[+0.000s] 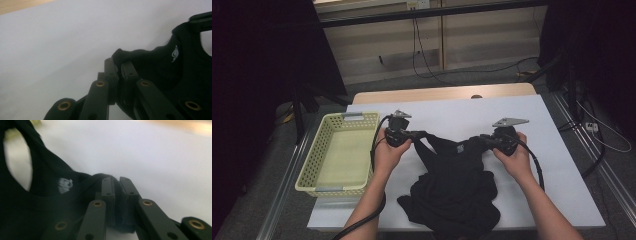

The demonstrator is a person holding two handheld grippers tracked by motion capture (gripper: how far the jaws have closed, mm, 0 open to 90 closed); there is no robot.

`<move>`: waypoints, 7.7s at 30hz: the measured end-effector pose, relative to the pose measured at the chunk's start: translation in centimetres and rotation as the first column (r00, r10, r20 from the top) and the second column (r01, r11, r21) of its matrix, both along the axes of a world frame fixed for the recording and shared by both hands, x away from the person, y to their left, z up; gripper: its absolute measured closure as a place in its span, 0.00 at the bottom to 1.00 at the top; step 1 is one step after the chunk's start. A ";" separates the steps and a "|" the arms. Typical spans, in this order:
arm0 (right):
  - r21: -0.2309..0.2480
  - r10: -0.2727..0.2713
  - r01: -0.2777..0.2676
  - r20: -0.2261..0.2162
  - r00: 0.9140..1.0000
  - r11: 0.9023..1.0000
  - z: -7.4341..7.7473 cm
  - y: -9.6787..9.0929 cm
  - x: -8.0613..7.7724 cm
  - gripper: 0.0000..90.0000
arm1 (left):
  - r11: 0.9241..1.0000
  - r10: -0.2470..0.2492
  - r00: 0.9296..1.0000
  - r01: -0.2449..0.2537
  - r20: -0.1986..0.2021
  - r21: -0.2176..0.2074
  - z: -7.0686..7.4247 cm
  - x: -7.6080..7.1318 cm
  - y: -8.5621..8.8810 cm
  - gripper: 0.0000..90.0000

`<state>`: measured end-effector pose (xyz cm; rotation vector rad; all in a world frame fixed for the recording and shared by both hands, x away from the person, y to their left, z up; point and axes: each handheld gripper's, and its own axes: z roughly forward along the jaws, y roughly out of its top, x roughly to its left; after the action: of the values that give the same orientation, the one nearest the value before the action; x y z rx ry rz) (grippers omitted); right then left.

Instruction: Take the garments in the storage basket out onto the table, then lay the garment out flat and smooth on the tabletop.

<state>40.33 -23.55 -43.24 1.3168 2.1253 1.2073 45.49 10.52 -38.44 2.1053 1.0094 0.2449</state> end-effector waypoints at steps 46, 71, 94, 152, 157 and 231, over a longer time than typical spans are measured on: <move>-0.083 0.023 -0.031 -0.101 0.995 0.996 -2.0 0.5 -1.6 0.48 | 0.999 -0.030 0.997 0.032 -0.075 0.019 -3.0 -0.7 -0.4 0.94; 0.018 0.321 -0.320 -0.087 0.943 0.947 -3.0 6.1 -5.1 0.96 | 0.985 -0.168 0.974 0.171 -0.155 0.007 -6.0 -5.7 -0.7 0.94; 0.004 0.466 -0.468 -0.081 0.881 0.884 -2.7 7.7 -6.5 0.96 | 0.945 -0.326 0.920 0.323 -0.216 -0.049 -5.8 -12.3 -1.3 0.95; 0.000 0.461 -0.462 -0.066 0.885 0.887 -2.0 7.4 -10.0 0.96 | 0.985 -0.173 0.978 0.169 -0.119 -0.040 -2.6 -8.9 0.5 0.95; 0.028 0.337 -0.337 0.004 0.941 0.941 -0.9 5.2 -9.0 0.97 | 0.992 -0.127 0.988 0.124 -0.087 -0.035 -1.7 -8.6 1.5 0.95; 0.053 -0.090 0.081 0.210 0.973 0.995 13.1 -1.8 4.8 0.97 | 0.998 0.057 0.996 -0.058 0.072 0.018 10.4 4.7 -2.3 0.96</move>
<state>45.17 -25.31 -30.14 1.2244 1.8837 1.3033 50.18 8.18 -28.03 2.0725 1.0305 0.3576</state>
